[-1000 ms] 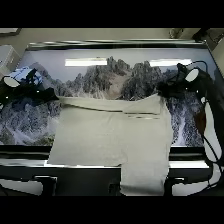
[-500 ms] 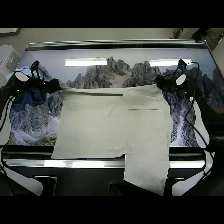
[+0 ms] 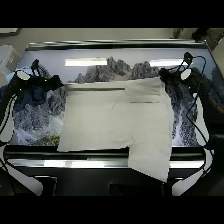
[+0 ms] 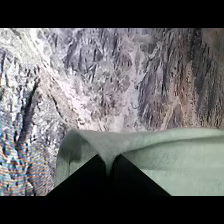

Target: Fold the clothes and pants, and hang the long-sleeved shirts on hangers.

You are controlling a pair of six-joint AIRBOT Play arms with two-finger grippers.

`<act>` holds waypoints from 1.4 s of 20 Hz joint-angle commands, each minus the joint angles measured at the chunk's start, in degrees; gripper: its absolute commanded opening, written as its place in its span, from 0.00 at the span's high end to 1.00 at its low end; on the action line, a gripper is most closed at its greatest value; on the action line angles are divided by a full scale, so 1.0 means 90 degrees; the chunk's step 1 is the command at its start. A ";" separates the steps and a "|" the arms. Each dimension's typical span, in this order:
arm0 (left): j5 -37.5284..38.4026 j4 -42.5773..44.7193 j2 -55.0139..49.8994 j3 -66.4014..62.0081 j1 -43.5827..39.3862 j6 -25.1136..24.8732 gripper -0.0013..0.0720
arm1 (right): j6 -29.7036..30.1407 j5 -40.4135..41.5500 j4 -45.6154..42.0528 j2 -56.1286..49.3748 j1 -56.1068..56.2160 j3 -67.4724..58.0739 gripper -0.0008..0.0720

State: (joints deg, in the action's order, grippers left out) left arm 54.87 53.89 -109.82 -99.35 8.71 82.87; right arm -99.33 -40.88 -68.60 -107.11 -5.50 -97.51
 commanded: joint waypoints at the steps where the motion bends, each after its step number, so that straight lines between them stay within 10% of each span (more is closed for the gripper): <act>1: 0.0316 -0.0068 -0.0245 -0.0063 -0.0078 0.0250 0.95 | -0.0019 -0.1129 -0.0024 -0.0257 -0.0041 -0.0121 0.92; 6: 0.1678 -0.0017 -0.0029 -0.0488 0.0202 0.0126 0.95 | 0.0063 -0.2399 -0.0141 0.0032 -0.0301 -0.0483 0.92; 12: 0.4194 0.0738 0.0372 -0.0634 0.0554 -0.0085 0.95 | 0.0568 -0.6300 -0.0554 0.0695 -0.0622 -0.0525 0.92; 28: 0.4316 0.0799 0.0330 0.1467 0.0243 -0.0046 0.95 | 0.0277 -0.5459 -0.0610 0.0653 -0.0624 0.1020 0.92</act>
State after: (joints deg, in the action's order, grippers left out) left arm 94.85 60.95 -106.72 -87.85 11.09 82.48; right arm -96.51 -90.74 -74.15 -101.08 -11.09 -88.99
